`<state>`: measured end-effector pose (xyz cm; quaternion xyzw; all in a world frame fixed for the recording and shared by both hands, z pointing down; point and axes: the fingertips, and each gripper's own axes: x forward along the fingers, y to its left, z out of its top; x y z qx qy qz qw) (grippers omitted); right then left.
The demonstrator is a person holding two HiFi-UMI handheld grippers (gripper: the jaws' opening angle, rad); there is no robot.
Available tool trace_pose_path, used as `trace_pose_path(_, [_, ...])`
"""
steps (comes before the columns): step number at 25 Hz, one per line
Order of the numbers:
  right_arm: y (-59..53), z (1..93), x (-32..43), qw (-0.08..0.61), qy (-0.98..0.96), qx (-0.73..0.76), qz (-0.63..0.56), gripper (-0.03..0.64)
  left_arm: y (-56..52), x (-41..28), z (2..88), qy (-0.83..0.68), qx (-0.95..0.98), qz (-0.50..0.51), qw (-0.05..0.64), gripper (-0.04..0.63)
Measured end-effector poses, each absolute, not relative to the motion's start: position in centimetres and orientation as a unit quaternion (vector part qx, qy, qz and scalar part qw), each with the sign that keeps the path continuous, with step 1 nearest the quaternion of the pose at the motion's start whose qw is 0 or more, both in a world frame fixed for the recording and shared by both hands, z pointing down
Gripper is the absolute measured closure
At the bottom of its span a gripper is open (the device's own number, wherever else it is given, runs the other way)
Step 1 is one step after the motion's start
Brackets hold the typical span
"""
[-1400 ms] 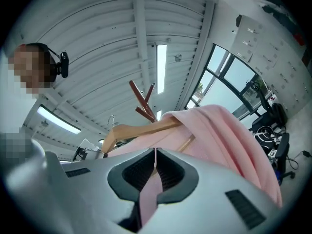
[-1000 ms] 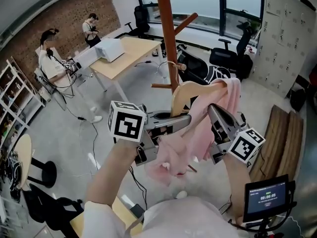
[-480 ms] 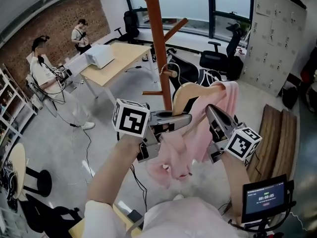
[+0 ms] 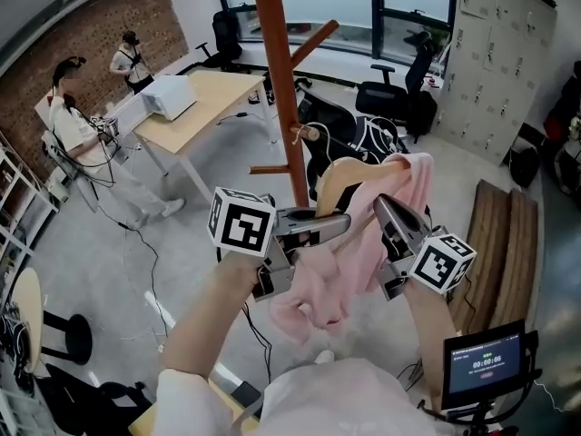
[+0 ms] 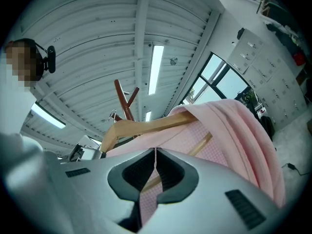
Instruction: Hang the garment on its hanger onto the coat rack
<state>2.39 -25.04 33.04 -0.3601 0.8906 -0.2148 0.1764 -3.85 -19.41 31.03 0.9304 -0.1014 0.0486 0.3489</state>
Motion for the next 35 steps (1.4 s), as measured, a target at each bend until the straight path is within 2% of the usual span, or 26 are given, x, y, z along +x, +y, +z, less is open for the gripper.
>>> trace_pose_path(35, [-25.5,34.8,1.2,0.146,0.890,-0.358,-0.239,0.600,-21.6,-5.1,33.7,-0.103,0.919,0.044,0.377,0.568])
